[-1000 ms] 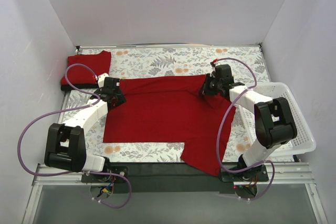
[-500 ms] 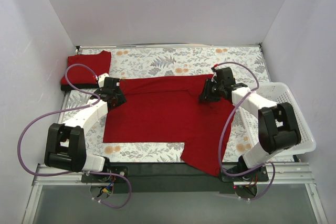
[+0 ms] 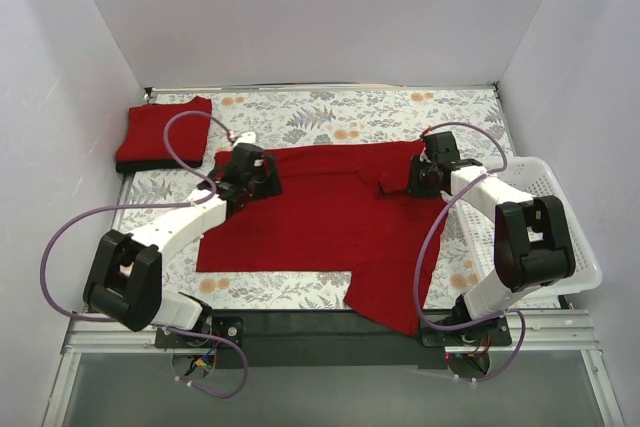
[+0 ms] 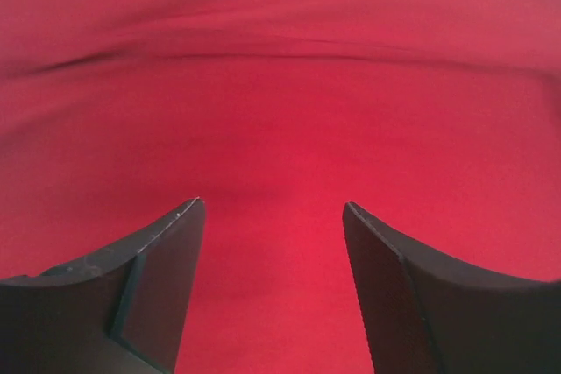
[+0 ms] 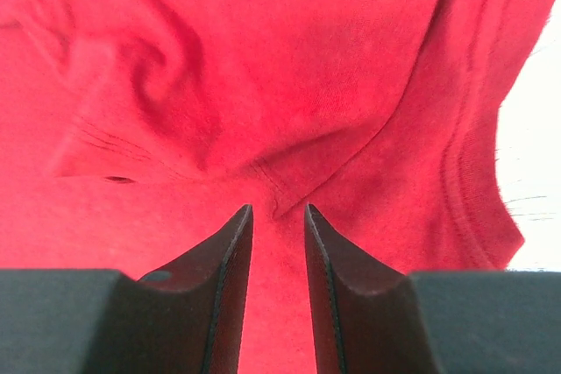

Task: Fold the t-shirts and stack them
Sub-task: Fold the tshirt

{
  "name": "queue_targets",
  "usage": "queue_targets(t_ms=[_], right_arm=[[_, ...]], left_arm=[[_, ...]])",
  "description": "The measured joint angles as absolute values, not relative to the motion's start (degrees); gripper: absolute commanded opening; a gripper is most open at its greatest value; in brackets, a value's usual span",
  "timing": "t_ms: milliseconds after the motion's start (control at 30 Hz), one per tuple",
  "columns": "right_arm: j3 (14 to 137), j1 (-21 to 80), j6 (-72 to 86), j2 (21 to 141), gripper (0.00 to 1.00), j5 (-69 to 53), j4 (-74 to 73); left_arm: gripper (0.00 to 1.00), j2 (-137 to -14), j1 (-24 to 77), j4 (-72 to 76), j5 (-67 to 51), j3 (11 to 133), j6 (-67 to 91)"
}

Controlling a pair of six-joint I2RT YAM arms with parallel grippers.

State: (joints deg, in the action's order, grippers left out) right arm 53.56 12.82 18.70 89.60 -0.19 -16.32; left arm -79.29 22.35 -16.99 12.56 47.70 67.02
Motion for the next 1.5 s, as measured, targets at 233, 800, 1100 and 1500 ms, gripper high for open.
queue_targets(t_ms=[233, 800, 1100, 1500], right_arm=[[53.56, 12.86, 18.44, 92.53, 0.32, -1.74, -16.6], [53.56, 12.86, 19.18, 94.13, 0.11, -5.37, -16.4], [53.54, 12.86, 19.14, 94.15, 0.01, -6.15, -16.36], [53.54, 12.86, 19.2, 94.15, 0.27, -2.63, -16.67]], left_arm=[[0.66, -90.45, 38.35, -6.98, 9.63, 58.72, 63.64], [0.66, -115.07, 47.59, 5.26, 5.34, 72.29, 51.81], [0.65, -116.07, 49.6, 9.19, 3.49, 72.29, 48.77], [0.65, -118.91, 50.94, 11.22, 4.14, 72.93, 45.89]])
